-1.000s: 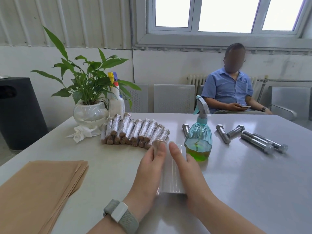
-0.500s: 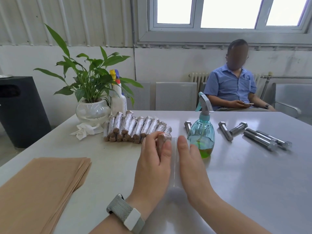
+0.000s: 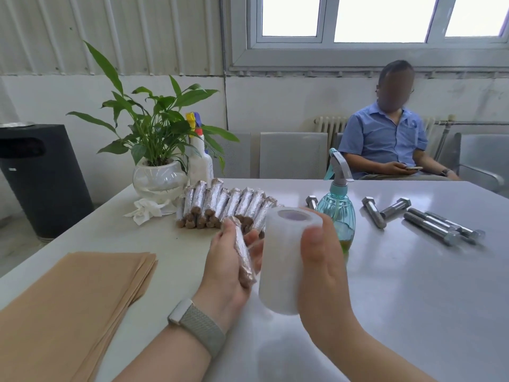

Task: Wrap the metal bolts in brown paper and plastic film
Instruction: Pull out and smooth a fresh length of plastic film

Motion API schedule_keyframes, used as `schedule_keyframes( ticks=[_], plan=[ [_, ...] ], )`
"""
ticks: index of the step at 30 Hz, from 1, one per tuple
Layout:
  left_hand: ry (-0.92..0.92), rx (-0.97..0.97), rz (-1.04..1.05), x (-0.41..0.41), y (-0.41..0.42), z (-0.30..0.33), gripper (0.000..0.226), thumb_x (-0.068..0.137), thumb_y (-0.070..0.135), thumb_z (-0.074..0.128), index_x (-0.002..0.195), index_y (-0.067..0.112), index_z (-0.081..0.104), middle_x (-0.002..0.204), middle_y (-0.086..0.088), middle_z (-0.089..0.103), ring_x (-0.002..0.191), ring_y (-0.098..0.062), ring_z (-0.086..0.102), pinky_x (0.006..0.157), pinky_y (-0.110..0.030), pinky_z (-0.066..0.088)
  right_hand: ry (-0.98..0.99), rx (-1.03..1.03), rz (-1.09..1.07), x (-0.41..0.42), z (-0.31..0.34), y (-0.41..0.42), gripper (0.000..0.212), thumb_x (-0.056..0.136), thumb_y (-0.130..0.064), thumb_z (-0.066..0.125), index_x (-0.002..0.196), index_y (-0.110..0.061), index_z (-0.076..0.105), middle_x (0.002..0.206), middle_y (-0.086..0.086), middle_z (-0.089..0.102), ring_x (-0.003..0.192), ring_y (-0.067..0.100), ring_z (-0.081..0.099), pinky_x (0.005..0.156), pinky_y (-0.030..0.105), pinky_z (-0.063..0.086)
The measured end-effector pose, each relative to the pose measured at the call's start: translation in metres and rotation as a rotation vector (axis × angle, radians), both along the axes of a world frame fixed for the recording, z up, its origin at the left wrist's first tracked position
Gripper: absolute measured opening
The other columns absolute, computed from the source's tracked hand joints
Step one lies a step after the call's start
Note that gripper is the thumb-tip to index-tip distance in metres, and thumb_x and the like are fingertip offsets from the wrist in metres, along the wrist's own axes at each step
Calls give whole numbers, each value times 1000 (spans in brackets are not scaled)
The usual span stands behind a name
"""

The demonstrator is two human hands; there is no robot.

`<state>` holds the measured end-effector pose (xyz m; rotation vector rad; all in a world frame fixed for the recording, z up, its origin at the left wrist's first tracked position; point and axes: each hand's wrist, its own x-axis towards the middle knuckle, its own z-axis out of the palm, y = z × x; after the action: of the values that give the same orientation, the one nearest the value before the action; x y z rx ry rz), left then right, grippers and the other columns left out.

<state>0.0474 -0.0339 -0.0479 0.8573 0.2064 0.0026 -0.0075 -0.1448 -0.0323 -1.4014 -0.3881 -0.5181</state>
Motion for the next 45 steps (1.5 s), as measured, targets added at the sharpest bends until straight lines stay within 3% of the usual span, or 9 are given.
schedule_keyframes(
  ticks=[2,4,9,14,21,28,38,41,45],
  plan=[
    [-47,6,71,0,5,2,22,100,37,49,105,15,50,70,-7,56,42,-12,52,39,-22,46,227,118,-11,13,-4,-8,69,68,-85,49,100,-24,59,97,21,63,88,45,64,68,57,56],
    [-87,152,88,-1,14,7,20,100,33,51,88,19,44,58,4,42,32,-4,32,31,-15,29,373,165,-49,26,-11,-18,81,65,-84,47,103,-13,56,102,31,59,92,52,61,76,67,52],
    [114,748,66,43,48,54,29,102,51,33,103,29,51,73,-1,49,41,-12,40,39,-17,37,406,78,-99,35,-16,-22,68,67,-85,44,93,-23,56,95,26,63,86,47,64,73,66,53],
    [-22,1724,84,109,62,80,44,100,14,34,144,16,37,127,-16,57,95,-34,61,70,-34,46,363,-27,-82,37,-29,-17,40,71,-79,46,74,-40,53,75,0,63,77,29,65,71,56,57],
    [-42,2355,82,148,43,51,38,101,36,36,138,30,40,125,-14,53,107,-32,58,83,-39,45,360,-84,-106,51,-39,-22,67,57,-83,41,94,-30,60,81,-12,66,76,3,62,72,36,54],
    [3,2324,71,152,43,43,54,101,52,29,152,37,20,140,-20,33,120,-39,50,96,-44,42,361,-108,-121,53,-42,-22,61,61,-83,43,91,-32,58,81,-13,66,83,13,64,80,44,55],
    [-438,1437,273,39,38,47,17,95,29,57,83,23,68,84,7,59,75,-9,56,66,-24,38,395,-14,-33,43,-30,-25,51,74,-67,52,94,-20,54,80,-1,62,67,8,62,63,37,55],
    [-418,1203,67,-4,28,20,16,93,26,61,81,23,71,78,11,66,69,-3,60,60,-22,42,419,52,4,42,-29,-24,54,74,-65,56,97,-16,54,83,4,62,76,16,64,75,47,56],
    [-440,1227,18,-23,18,-8,14,95,25,60,95,27,74,100,13,60,82,-3,62,69,-18,45,413,83,23,41,-28,-24,57,70,-66,58,97,-17,56,79,-3,65,73,9,66,63,28,53]
  ],
)
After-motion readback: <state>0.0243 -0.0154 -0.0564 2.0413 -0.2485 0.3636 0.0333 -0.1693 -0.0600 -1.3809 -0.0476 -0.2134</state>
